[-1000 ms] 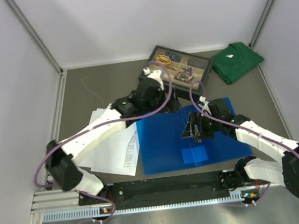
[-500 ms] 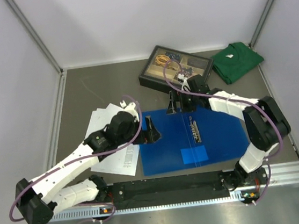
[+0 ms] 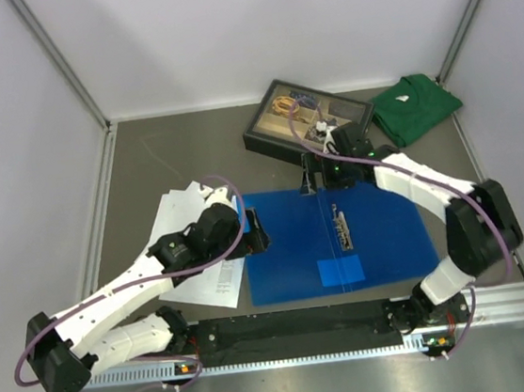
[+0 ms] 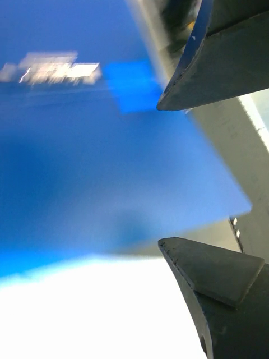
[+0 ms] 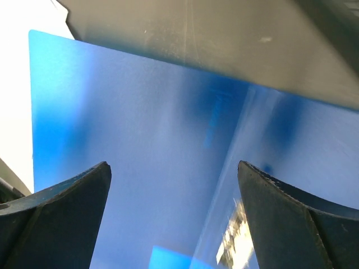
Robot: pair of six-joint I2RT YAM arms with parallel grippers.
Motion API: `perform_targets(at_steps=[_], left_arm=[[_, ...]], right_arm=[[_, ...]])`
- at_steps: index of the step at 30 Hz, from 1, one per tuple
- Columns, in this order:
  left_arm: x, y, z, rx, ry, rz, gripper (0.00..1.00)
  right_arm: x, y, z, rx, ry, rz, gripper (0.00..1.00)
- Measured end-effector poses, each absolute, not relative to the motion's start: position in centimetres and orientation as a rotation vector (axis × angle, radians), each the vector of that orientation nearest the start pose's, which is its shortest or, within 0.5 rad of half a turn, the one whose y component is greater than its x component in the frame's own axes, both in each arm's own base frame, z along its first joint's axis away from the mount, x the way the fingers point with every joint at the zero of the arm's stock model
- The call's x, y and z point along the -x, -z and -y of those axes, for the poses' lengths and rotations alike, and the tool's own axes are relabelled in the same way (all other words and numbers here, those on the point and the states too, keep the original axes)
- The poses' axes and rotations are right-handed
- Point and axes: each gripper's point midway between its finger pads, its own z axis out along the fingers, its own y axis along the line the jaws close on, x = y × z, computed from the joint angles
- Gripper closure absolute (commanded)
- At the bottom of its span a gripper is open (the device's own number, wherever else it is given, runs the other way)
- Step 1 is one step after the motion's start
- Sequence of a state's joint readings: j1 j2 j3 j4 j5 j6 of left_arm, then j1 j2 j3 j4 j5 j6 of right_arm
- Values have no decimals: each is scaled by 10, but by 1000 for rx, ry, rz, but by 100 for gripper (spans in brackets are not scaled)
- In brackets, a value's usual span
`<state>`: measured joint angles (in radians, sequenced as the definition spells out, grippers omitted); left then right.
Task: Put the files into the folder
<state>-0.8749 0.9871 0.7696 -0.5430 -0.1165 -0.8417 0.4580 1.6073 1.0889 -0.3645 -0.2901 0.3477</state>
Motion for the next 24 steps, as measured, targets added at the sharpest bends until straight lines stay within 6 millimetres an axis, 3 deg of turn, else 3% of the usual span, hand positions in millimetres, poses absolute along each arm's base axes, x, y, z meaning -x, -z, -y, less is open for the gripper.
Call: perform_targets(at_steps=[5, 7, 10, 15, 20, 24], left_arm=[[-202, -137, 183, 259, 409, -2409, 2], [-211, -136, 173, 313, 375, -2392, 2], [-222, -129, 170, 335, 377, -2398, 2], [-234, -93, 188, 245, 347, -2494, 2], [-234, -49, 211, 164, 370, -2628, 8], [-232, -32, 234, 98, 465, -2687, 9]], right_arm=[[-308, -156, -199, 208, -583, -2393, 5], [-294, -163, -187, 182, -587, -2360, 5], [-266, -153, -168, 137, -596, -2371, 5], [-234, -134, -149, 85, -581, -2446, 5], [-224, -149, -145, 89, -595, -2401, 5], [-219, -161, -144, 87, -619, -2359, 5]])
